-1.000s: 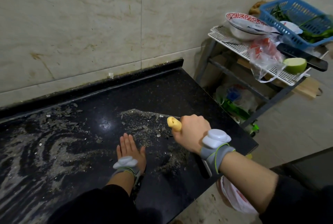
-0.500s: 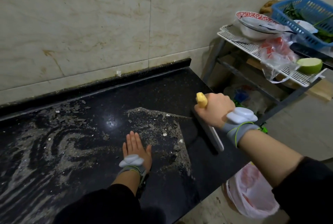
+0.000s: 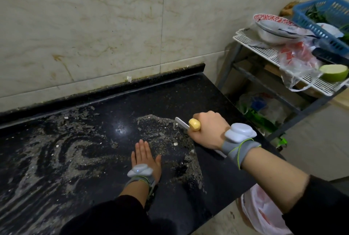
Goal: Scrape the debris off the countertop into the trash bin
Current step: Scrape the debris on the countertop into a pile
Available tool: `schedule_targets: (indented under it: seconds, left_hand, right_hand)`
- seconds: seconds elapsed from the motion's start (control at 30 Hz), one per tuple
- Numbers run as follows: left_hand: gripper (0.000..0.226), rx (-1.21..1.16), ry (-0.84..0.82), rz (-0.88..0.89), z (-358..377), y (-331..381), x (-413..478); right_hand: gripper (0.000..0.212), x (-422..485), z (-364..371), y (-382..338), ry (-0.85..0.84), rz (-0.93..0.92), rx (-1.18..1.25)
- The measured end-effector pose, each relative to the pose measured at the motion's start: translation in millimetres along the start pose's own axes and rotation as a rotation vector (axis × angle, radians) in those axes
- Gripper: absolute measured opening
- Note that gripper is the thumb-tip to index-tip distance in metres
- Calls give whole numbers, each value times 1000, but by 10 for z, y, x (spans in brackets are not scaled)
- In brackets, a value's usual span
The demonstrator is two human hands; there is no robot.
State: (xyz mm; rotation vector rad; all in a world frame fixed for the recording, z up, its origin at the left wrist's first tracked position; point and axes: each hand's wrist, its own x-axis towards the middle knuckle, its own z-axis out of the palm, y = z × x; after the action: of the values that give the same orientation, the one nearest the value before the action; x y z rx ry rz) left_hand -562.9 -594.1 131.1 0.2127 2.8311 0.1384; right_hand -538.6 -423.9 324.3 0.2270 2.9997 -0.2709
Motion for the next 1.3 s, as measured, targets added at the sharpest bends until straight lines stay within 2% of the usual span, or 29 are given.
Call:
schedule_targets:
  seconds: [0.1,0.27,0.4,0.53,0.63,0.77,0.9,1.0,1.13,1.3]
  left_hand:
    - [70,0,4,-8,-3,-2,-7]
    - [70,-6,-20,-5,-15,2,4]
    - [70,0,-28,-13,-26,7,-1]
    - [70,-3,-40,-4,-21,-4,-1]
    - [70,-9,-43,-6,-18,-4,-2]
    - [70,-20,-39,-2,-36,-8,-13]
    - [70,-29,-33,7,-38,-8,-17]
    - [70,-22,-39,7,-41,-20,-13]
    - [70,-22,-31,-1,-6,-20,2]
    - [72,-38,-12,-9,22,-14,10]
  right_hand:
    - [38,48,-147,-1,33,82,79]
    - [24,248,-149,130,150,104,-26]
    - [24,342,-10,129,79,108,-32]
    - [29,257,127,-70,12,14,-42]
    - [25,159,152,-213,6,-76,-35]
    - [18,76,58,-321,-30,-99,28]
    - [33,152,-52,-307,11,-34,94]
    - [23,278,-48,-243,91,6,65]
    - [28,492,52,-144,136,37,-38]
    - [31,632,260,-279,68,-51,-149]
